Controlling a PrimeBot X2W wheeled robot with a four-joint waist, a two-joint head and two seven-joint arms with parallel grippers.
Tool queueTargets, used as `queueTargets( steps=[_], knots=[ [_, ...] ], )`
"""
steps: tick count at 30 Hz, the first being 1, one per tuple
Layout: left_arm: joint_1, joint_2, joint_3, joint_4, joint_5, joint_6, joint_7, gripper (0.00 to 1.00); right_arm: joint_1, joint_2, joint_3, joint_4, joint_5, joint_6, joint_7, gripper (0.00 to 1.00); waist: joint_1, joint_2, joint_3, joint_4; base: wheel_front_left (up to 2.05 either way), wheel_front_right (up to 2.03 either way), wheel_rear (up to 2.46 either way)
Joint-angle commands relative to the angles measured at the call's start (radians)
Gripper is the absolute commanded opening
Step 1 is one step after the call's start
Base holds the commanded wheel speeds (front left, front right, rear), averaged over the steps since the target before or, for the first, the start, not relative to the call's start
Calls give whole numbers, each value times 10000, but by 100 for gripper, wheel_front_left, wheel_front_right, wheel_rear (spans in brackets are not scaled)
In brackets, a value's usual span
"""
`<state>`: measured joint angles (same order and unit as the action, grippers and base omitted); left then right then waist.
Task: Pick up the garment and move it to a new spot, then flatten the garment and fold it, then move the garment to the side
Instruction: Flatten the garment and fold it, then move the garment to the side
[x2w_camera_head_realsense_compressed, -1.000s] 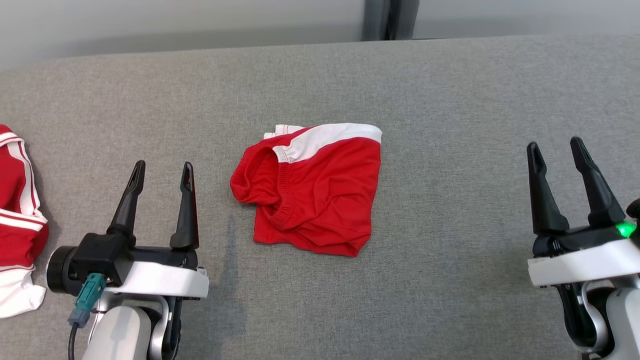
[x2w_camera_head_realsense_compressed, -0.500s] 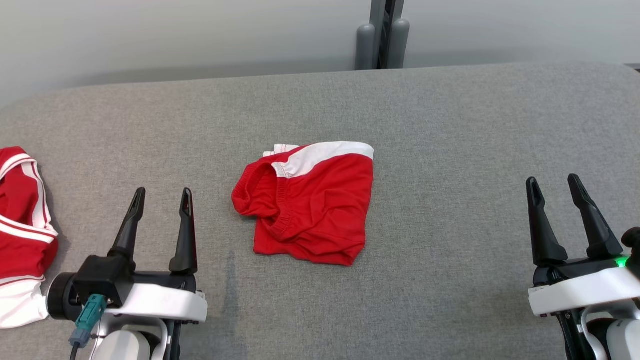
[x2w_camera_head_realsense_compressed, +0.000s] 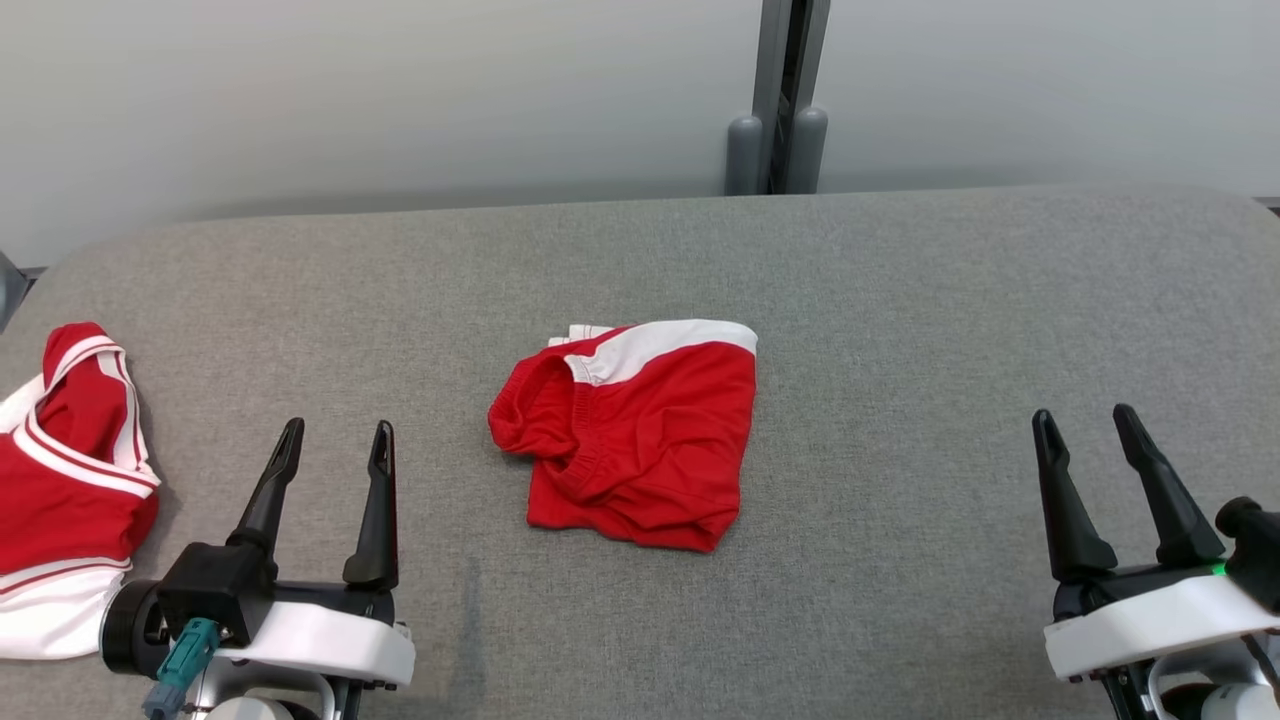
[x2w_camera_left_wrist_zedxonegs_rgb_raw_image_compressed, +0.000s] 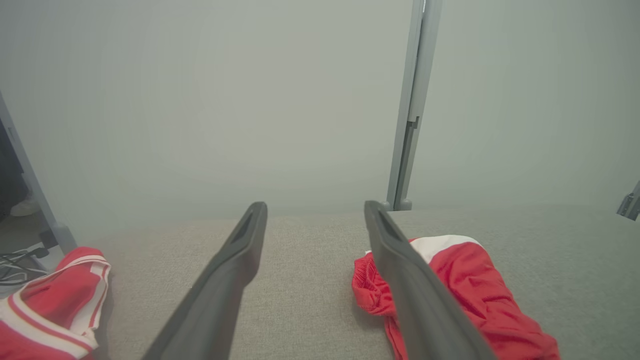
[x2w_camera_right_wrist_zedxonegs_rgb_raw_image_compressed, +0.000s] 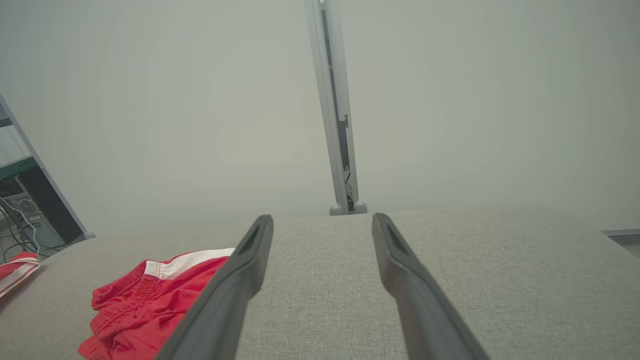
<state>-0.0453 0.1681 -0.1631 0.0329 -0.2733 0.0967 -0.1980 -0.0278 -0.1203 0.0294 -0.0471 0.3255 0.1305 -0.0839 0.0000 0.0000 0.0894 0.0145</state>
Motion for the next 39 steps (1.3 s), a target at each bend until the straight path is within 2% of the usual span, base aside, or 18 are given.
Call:
queueTargets(
  steps=[1, 18, 39],
  knots=[
    [184, 76, 1, 15, -55, -62, 21, 100, 202, 23, -28, 8, -72, 5, 79, 100, 0, 0, -167, 53, 0, 0, 0],
    [686, 333, 1, 288, -164, 104, 251, 100, 939, 171, -111, -137, -459, 5, 561, 100, 0, 0, -875, 97, 0, 0, 0],
    [601, 412, -77, 293, -261, 269, 222, 100, 950, 224, -154, -242, -564, 5, 707, 100, 0, 0, -773, 104, 0, 0, 0]
  ],
)
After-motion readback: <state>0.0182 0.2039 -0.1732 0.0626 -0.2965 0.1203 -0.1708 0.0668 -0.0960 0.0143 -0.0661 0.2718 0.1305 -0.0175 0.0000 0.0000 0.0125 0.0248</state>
